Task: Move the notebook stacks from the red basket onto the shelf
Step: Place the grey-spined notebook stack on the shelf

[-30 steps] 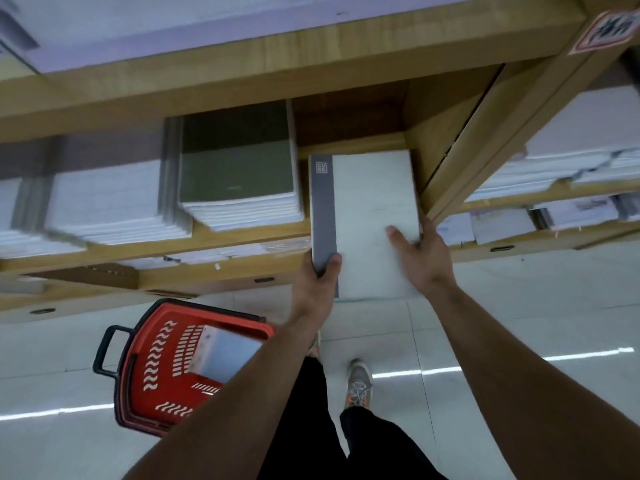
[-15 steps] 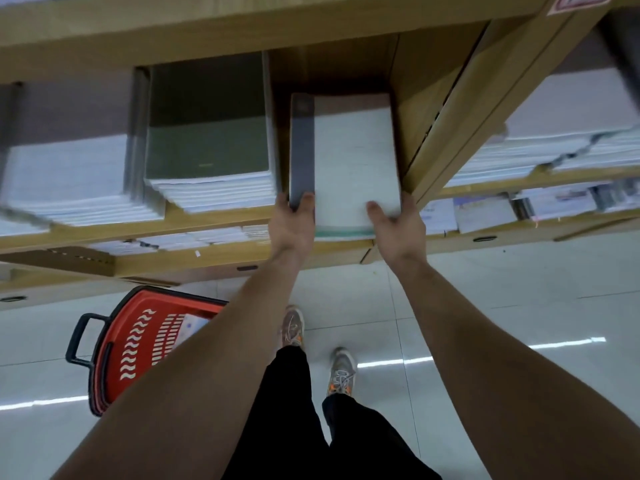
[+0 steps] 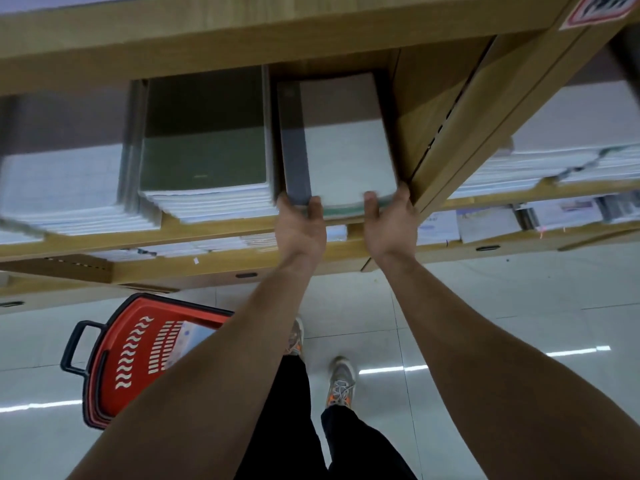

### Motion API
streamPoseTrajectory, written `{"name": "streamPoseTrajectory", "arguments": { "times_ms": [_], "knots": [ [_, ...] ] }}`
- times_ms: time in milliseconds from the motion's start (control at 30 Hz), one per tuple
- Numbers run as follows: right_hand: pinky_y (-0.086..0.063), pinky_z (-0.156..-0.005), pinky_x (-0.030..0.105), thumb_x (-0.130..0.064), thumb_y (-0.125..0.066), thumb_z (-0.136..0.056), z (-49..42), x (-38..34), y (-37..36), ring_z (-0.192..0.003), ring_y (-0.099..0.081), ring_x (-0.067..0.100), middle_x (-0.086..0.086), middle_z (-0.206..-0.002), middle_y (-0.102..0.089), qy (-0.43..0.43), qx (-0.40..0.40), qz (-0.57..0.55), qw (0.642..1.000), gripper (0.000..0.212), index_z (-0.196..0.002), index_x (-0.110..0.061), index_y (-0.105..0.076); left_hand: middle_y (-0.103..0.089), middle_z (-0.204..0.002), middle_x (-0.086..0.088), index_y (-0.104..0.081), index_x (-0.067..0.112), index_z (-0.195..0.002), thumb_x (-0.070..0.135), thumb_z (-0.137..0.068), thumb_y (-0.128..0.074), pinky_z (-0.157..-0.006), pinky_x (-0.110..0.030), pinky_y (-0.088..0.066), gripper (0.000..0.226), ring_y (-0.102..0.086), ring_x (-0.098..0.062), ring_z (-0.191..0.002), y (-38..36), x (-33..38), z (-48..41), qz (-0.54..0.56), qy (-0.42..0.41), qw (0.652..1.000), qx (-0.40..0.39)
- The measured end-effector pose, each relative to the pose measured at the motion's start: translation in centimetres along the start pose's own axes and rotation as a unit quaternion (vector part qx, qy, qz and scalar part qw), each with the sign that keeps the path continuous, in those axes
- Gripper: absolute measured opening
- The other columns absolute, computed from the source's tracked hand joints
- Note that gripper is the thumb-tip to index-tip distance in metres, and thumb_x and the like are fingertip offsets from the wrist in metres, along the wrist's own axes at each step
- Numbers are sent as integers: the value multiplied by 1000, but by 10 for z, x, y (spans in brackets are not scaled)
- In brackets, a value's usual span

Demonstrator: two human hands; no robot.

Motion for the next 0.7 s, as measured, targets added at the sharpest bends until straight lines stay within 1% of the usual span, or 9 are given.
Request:
{"name": "streamPoseTrajectory", "arguments": {
  "times_ms": [133,267,367,433,467,533,600,667,700],
  "knots": [
    [-41,-110,51,-46,-49,-100,-6,3,-1,-137,-43,36,15,-152,-43,-12,-32,-20,999,74,-156,-7,-21,-61,-110,-1,-50,13,-126,34,-99,-57,-85,-30,-51,35,-61,-23,-96,-9,6,-17,-7,-11,999,-33],
    [-43,-109,50,-33,-53,-97,15,16,1,-138,-43,35,13,-154,-42,25,-53,19,998,71,-156,-8,-23,-55,-110,3,-48,13,-129,30,-99,-59,-82,-23,-45,37,-55,-17,-94,-13,5,-24,10,-8,999,-38],
    [-45,-107,47,-26,-55,-97,18,12,6,-137,-44,36,14,-153,-42,39,-27,31,998,67,-155,-6,-27,-56,-112,4,-49,14,-131,30,-98,-60,-82,-17,-43,37,-53,-12,-95,-16,5,-20,7,-33,999,-42],
    [-48,-99,44,-23,-55,-96,17,7,12,-130,-49,37,14,-151,-40,37,0,28,999,62,-152,-6,-33,-55,-111,7,-51,14,-130,29,-97,-63,-79,-12,-42,38,-52,-9,-96,-17,5,-18,0,-50,998,-46],
    [-49,-95,43,-22,-56,-96,17,6,16,-125,-51,37,14,-150,-40,37,13,27,999,59,-149,-6,-37,-56,-110,8,-52,14,-130,27,-95,-65,-79,-12,-43,39,-54,-9,-96,-16,6,-19,9,-42,998,-46],
    [-49,-91,40,-20,-57,-94,17,4,22,-120,-53,36,14,-146,-40,42,21,31,998,53,-144,-6,-43,-60,-109,6,-53,16,-131,25,-91,-68,-81,-19,-48,43,-58,-13,-96,-16,11,-24,46,-12,997,-55],
    [-47,-89,37,-20,-57,-94,16,1,26,-118,-53,34,14,-143,-43,43,16,31,998,51,-142,-5,-46,-60,-111,4,-52,18,-133,30,-91,-68,-86,-26,-50,47,-58,-16,-97,-18,17,-31,60,-6,996,-68],
    [-46,-87,35,-20,-57,-94,13,-3,30,-117,-54,33,13,-140,-45,53,12,31,998,49,-140,-5,-47,-59,-113,3,-48,20,-136,38,-93,-66,-93,-30,-50,50,-57,-16,-99,-21,20,-38,31,-29,996,-77],
    [-45,-86,33,-20,-57,-94,12,-4,31,-116,-54,33,13,-139,-46,61,10,35,997,49,-140,-6,-47,-59,-112,3,-47,20,-137,40,-94,-64,-93,-31,-50,51,-57,-17,-99,-22,20,-40,6,-46,996,-80]
  ]
}}
Point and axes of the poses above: each hand's wrist, its own z-axis away from the middle knuckle, its own y-axis out of the back of the hand, x = y × z, the point moved 4 cm from there along -z, towards the middle knuckle
